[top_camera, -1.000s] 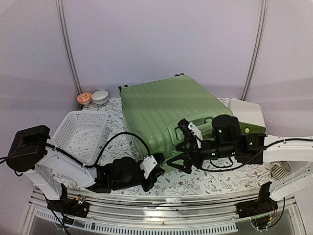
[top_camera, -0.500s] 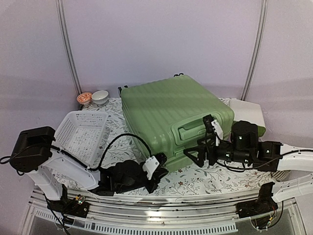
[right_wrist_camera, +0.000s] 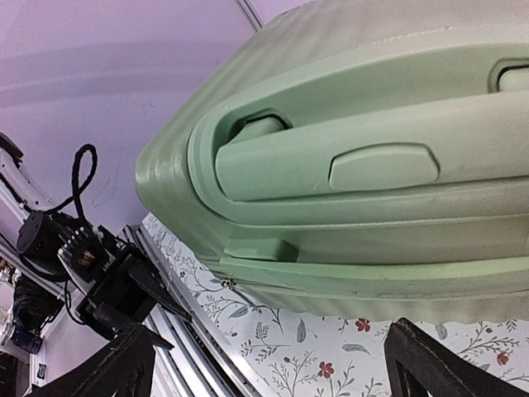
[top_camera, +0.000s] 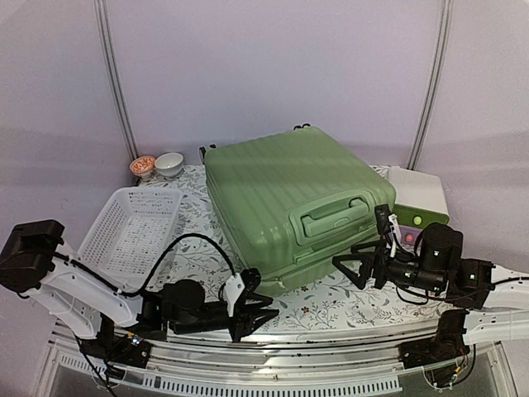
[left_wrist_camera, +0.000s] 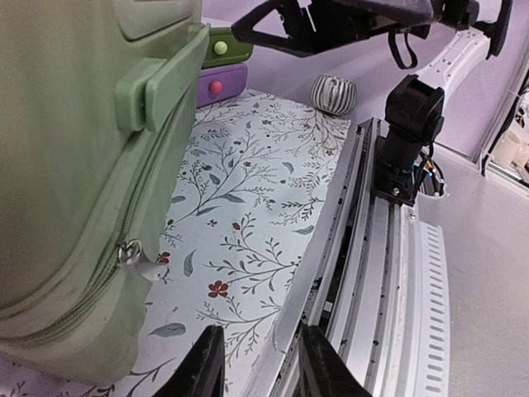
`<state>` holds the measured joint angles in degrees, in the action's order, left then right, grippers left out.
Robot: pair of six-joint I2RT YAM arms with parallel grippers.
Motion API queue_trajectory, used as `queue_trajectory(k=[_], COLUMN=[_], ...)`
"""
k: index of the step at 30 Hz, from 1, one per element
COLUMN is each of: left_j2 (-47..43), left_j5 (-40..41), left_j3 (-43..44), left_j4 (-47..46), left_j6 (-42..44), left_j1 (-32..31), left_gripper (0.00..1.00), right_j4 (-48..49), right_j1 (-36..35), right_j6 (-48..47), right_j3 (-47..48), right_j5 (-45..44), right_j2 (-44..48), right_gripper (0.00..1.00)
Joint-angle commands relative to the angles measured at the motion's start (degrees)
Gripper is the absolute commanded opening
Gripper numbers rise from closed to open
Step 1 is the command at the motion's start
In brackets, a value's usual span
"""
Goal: Open, take out, and arrange the luggage
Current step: Unzip the zipper of the luggage, then adjust the luggage at the center of the board.
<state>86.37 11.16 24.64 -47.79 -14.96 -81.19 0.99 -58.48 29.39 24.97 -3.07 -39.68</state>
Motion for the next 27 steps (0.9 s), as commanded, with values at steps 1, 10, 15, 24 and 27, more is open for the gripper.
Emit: queue_trajectory(k=[1, 10, 15, 24, 27], left_j2=[-4.9, -12.9, -17.7, -26.7, -29.1], left_j5=[1.5, 1.8, -1.6, -2.9, -3.2], left_j3=[-2.7, 1.3, -1.0, 0.3, 0.2], left_j4=[0.5, 16.9, 19.3, 31.5, 33.4], left_j6=[-5.3, -12.7, -17.7, -17.4, -16.9], left_j1=[-0.2, 1.9, 7.0, 14.6, 16.2], left_gripper=[0.33, 0.32, 0.33, 0.36, 0.38], right_j4=[1.9, 8.5, 8.8, 9.8, 10.0], right_j1=[0.0, -9.9, -12.0, -9.3, -3.1], right_j6=[1.0, 2.7, 5.2, 5.5, 6.3], right_j3=[0.5, 3.3, 2.9, 2.4, 3.2], right_j5=[4.4, -6.1, -11.9, -17.3, -12.4], right_j2=[-5.7, -16.6, -20.1, -24.5, -25.7], right_gripper=[1.00, 0.96, 0.98, 0.99, 0.99])
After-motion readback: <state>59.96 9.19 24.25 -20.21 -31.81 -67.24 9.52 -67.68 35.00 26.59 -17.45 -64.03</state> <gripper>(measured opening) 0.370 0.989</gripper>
